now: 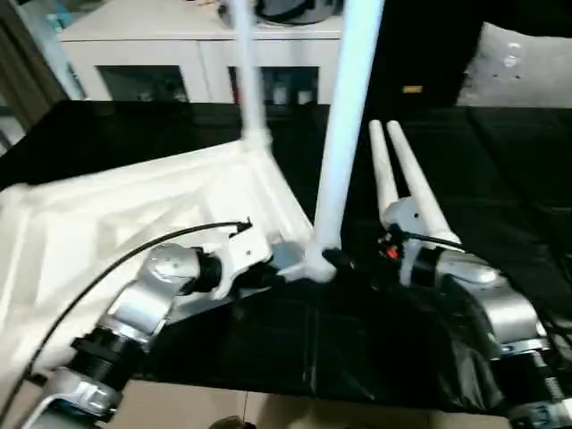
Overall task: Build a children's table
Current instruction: Rotate leg to tighten
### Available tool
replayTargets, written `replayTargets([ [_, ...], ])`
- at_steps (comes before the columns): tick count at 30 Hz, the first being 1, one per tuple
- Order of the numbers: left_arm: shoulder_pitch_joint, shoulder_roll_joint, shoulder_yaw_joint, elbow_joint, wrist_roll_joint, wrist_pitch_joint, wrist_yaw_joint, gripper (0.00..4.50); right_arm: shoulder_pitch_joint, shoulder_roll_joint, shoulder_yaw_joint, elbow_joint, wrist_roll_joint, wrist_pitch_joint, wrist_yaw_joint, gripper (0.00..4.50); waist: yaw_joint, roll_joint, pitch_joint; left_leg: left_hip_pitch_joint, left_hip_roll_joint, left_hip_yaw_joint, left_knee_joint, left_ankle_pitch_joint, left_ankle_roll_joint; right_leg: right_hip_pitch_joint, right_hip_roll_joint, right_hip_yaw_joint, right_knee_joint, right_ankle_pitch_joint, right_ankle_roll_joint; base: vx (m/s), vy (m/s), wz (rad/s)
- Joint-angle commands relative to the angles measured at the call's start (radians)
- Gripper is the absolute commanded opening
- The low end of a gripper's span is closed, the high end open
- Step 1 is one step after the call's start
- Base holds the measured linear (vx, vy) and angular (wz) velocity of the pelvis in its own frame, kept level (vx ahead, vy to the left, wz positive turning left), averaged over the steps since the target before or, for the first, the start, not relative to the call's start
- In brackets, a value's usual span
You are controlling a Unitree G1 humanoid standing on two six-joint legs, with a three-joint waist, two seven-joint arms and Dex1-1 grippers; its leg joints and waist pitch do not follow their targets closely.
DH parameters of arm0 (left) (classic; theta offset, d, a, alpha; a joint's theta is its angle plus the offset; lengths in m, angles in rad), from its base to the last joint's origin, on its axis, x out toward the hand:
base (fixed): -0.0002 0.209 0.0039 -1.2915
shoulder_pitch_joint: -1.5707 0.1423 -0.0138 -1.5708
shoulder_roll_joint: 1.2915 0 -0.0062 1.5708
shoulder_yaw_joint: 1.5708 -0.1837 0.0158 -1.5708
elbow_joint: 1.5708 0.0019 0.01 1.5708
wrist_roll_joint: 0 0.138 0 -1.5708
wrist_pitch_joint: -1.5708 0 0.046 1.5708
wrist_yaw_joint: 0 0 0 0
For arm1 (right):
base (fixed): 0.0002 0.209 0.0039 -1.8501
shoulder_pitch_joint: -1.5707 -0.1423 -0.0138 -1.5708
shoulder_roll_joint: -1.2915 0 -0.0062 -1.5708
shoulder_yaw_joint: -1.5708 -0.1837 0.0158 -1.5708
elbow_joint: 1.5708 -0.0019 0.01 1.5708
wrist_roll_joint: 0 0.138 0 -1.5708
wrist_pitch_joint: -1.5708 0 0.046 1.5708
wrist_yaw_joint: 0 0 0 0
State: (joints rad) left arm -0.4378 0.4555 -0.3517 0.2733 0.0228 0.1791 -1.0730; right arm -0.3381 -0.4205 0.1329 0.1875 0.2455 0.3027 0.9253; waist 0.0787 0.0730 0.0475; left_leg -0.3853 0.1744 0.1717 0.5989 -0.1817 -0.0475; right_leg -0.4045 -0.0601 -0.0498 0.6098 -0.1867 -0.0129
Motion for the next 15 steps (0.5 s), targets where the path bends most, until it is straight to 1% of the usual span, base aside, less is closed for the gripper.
replayTargets([
  [1,-0.037,0.031,-0.034,0.017,0.007,-0.090,-0.086,0.00,-0.002,-0.042,0.039,-0.051,0.017,0.002,0.097,4.46,0.002,-0.009,-0.063,0.017,0.049,-0.016,-0.067,-0.209,0.063,0.047,-0.074,0.042,-0.081,-0.238,-0.190,0.000,0.000,0.00],
  [2,-0.041,0.037,-0.039,0.025,0.007,-0.106,-0.107,0.00,-0.001,-0.055,0.055,-0.056,0.011,-0.006,0.120,4.46,0.007,-0.012,-0.064,0.019,0.053,-0.015,-0.067,-0.205,0.060,0.047,-0.077,0.044,-0.078,-0.231,-0.189,0.000,0.000,0.00],
  [3,-0.044,0.041,-0.042,0.030,0.006,-0.115,-0.121,0.00,0.000,-0.065,0.066,-0.059,0.005,-0.012,0.136,4.46,0.009,-0.011,-0.063,0.017,0.052,-0.016,-0.067,-0.204,0.061,0.047,-0.077,0.044,-0.078,-0.234,-0.190,0.000,0.000,0.00],
  [4,-0.052,0.047,-0.050,0.043,0.002,-0.140,-0.161,0.00,0.004,-0.085,0.096,-0.066,-0.006,-0.032,0.183,4.46,0.011,-0.011,-0.063,0.019,0.053,-0.015,-0.067,-0.207,0.057,0.046,-0.078,0.044,-0.078,-0.237,-0.192,0.000,0.000,0.00],
  [5,-0.054,0.048,-0.053,0.046,0.001,-0.146,-0.169,0.00,0.005,-0.090,0.103,-0.068,-0.008,-0.036,0.196,4.46,0.014,-0.011,-0.064,0.018,0.052,-0.015,-0.067,-0.205,0.057,0.048,-0.078,0.044,-0.078,-0.238,-0.192,0.000,0.000,0.00],
  [6,-0.056,0.049,-0.054,0.048,0.002,-0.151,-0.174,0.00,0.007,-0.092,0.107,-0.070,-0.007,-0.038,0.206,4.46,0.014,-0.012,-0.065,0.017,0.054,-0.016,-0.067,-0.204,0.057,0.048,-0.080,0.045,-0.076,-0.231,-0.194,0.000,0.000,0.00],
  [7,-0.066,0.050,-0.061,0.060,-0.001,-0.166,-0.195,0.00,0.012,-0.095,0.122,-0.075,0.001,-0.029,0.235,4.46,0.013,-0.014,-0.064,0.016,0.053,-0.016,-0.067,-0.206,0.057,0.048,-0.079,0.044,-0.076,-0.230,-0.197,0.000,0.000,0.00],
  [8,-0.066,0.050,-0.061,0.060,-0.001,-0.166,-0.195,0.00,0.012,-0.095,0.122,-0.075,0.001,-0.029,0.235,4.46,0.015,-0.013,-0.065,0.017,0.053,-0.016,-0.067,-0.202,0.058,0.047,-0.079,0.044,-0.076,-0.229,-0.200,0.000,0.000,0.00],
  [9,-0.073,0.051,-0.066,0.070,-0.003,-0.179,-0.208,0.00,0.012,-0.093,0.126,-0.073,0.003,-0.023,0.247,4.46,0.014,-0.013,-0.064,0.016,0.053,-0.016,-0.067,-0.201,0.058,0.048,-0.080,0.044,-0.075,-0.229,-0.201,0.000,0.000,0.00],
  [10,-0.077,0.052,-0.069,0.076,-0.005,-0.187,-0.217,0.00,0.009,-0.087,0.128,-0.066,0.005,-0.015,0.249,4.30,0.015,-0.016,-0.065,0.015,0.053,-0.016,-0.067,-0.197,0.058,0.049,-0.080,0.043,-0.075,-0.236,-0.201,0.000,0.000,0.00],
  [11,-0.082,0.053,-0.072,0.083,-0.008,-0.196,-0.226,0.00,0.007,-0.084,0.129,-0.062,0.009,-0.012,0.252,4.30,0.016,-0.013,-0.064,0.016,0.053,-0.016,-0.067,-0.201,0.057,0.047,-0.079,0.043,-0.076,-0.243,-0.200,0.000,0.000,0.00],
  [13,-0.089,0.052,-0.075,0.097,-0.009,-0.212,-0.243,0.00,0.002,-0.075,0.131,-0.052,0.021,-0.005,0.260,4.09,0.016,-0.014,-0.064,0.017,0.052,-0.016,-0.067,-0.205,0.054,0.047,-0.079,0.043,-0.079,-0.256,-0.197,0.000,0.000,0.00],
  [15,-0.091,0.050,-0.074,0.101,-0.010,-0.218,-0.250,0.00,0.000,-0.072,0.133,-0.048,0.026,-0.001,0.263,4.02,0.016,-0.013,-0.066,0.017,0.053,-0.017,-0.067,-0.202,0.051,0.047,-0.080,0.043,-0.076,-0.244,-0.199,0.000,0.000,0.00],
])
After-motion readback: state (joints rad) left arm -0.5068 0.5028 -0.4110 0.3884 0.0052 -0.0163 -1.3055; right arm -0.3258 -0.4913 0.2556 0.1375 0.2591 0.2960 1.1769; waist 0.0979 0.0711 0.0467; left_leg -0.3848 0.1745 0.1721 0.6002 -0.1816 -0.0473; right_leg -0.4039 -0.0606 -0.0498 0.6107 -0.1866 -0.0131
